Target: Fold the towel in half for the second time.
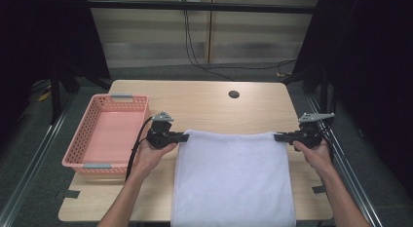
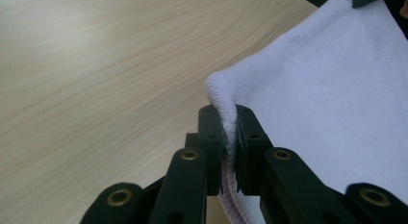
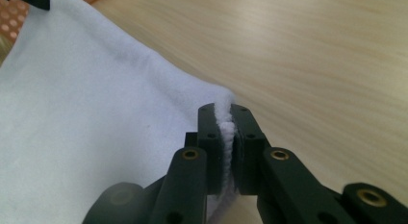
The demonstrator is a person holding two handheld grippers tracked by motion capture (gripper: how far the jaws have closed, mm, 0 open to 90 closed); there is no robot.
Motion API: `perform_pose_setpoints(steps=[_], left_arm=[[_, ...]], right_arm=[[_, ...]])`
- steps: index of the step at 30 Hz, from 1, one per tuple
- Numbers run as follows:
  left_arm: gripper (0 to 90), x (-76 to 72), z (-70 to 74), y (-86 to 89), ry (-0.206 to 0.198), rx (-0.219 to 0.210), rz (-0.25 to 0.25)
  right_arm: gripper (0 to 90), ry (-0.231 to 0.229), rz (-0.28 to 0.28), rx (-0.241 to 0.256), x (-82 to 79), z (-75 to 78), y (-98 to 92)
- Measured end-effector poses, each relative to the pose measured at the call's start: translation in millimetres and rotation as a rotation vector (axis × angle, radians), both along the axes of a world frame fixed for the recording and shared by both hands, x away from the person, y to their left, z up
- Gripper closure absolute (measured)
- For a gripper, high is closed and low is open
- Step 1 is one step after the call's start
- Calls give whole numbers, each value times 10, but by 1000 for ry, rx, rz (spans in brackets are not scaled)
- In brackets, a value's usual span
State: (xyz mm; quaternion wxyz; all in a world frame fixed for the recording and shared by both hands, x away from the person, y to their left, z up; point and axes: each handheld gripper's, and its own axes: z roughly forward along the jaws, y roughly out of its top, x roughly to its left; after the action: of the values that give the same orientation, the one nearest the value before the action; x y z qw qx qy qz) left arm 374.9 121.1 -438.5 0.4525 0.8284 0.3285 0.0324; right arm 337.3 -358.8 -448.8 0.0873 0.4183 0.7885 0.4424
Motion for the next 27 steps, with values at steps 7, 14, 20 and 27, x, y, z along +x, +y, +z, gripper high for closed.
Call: perform_pose_setpoints(steps=[7,14,20,27], left_arm=[[834,166,258,49,-34,-5,36],[837,391,305,22,-61,-11,97],[837,583,359,-6,-81,-27,125],[836,576,513,-31,-130,-25,120]], right_arm=[[847,-65,-36,24,118,208,-51],[849,-93,-45,7,336,361,-45],[853,-86,-82,-22,587,386,-19],[858,-131,-96,17,703,536,17]])
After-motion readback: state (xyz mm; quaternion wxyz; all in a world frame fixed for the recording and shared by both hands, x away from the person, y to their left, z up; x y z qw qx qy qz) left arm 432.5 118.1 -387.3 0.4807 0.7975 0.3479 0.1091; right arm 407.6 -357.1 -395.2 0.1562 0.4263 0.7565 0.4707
